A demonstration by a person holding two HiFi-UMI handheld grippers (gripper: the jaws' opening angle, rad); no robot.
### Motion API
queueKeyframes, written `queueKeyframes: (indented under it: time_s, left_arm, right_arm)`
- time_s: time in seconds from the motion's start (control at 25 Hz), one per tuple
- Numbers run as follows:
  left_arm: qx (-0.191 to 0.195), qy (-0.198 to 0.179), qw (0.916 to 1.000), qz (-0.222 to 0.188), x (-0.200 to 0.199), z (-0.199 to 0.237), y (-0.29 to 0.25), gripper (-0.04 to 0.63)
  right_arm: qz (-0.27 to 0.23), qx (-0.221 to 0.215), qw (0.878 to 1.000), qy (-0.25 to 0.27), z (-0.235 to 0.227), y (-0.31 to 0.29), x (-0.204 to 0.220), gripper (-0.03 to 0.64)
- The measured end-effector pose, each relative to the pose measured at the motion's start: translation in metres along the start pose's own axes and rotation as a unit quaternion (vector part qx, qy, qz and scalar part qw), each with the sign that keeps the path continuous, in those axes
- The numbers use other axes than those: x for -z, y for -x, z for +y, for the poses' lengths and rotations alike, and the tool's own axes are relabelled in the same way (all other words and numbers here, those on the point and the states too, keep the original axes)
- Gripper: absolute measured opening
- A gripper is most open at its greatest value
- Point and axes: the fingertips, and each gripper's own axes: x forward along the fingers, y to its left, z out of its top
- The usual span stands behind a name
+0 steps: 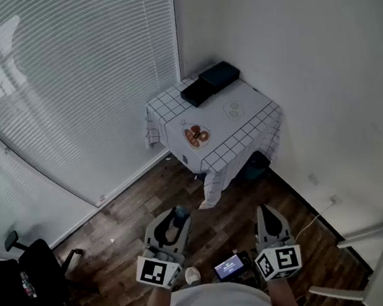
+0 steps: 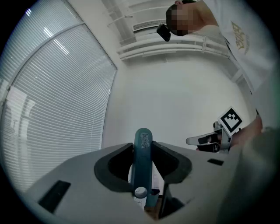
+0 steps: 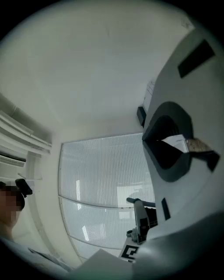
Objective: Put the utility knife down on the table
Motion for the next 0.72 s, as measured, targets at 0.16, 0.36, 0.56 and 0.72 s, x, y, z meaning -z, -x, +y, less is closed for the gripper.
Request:
queueKeyframes:
  time_s: [0.16, 0.36, 0.56, 0.72]
  left_arm:
    - [0.003, -0.007, 1.0000, -0.002, 0.001, -0.001, 0.000, 0.144]
    - [0.009, -0.007, 0.9999, 0.001, 0.003, -0.015, -0.010, 0.144]
    - [0.008, -0.009, 0.9999, 0.003, 0.002, -0.029, -0.023, 0.144]
    - [-0.003, -0.009, 0.9999, 0.006, -0.003, -0.039, -0.033, 0.144]
  right_arm:
    - [-0.003, -0.003, 1.000, 0.002, 0.000, 0.005, -0.003, 0.008]
    - [-0.005, -0.001, 1.000, 0.001, -0.014, 0.009, -0.003, 0.008]
    - [-0.001, 0.003, 1.000, -0.002, -0.033, 0.010, -0.003, 0.008]
    - [0.000, -0.014, 1.000, -0.015, -0.048, 0.010, -0.004, 0.008]
